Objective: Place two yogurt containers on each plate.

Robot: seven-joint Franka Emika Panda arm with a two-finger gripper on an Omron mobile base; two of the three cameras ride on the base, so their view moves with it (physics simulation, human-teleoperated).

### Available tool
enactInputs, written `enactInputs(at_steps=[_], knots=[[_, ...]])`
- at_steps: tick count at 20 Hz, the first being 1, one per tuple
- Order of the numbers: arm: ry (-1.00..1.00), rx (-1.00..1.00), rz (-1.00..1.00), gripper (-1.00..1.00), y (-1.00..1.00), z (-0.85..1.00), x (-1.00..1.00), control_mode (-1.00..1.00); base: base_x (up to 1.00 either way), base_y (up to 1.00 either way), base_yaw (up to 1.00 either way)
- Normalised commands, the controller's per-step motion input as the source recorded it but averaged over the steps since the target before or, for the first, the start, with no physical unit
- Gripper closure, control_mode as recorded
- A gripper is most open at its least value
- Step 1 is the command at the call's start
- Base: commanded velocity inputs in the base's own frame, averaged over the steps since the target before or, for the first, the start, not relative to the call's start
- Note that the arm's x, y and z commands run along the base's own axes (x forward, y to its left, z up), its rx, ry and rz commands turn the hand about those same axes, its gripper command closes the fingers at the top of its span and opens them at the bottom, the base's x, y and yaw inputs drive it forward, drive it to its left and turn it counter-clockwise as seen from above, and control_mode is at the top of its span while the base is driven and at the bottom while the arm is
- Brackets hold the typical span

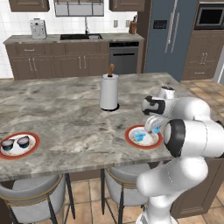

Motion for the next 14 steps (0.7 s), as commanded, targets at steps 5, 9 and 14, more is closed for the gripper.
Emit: enactInputs(at_steps=[5,9,14], knots=[[0.07,0.00,0.00,1.00,-0.15,-0.25,0.29,-1.00,0.00,0.00,0.00],[0.02,0.00,0.00,1.00,-0.18,-0.10,0.37,-1.00,0.00,0.00,0.00],[0.02,0.00,0.01,1.00,-0.02,-0.25,0.15,-1.00,0.00,0.00,0.00]])
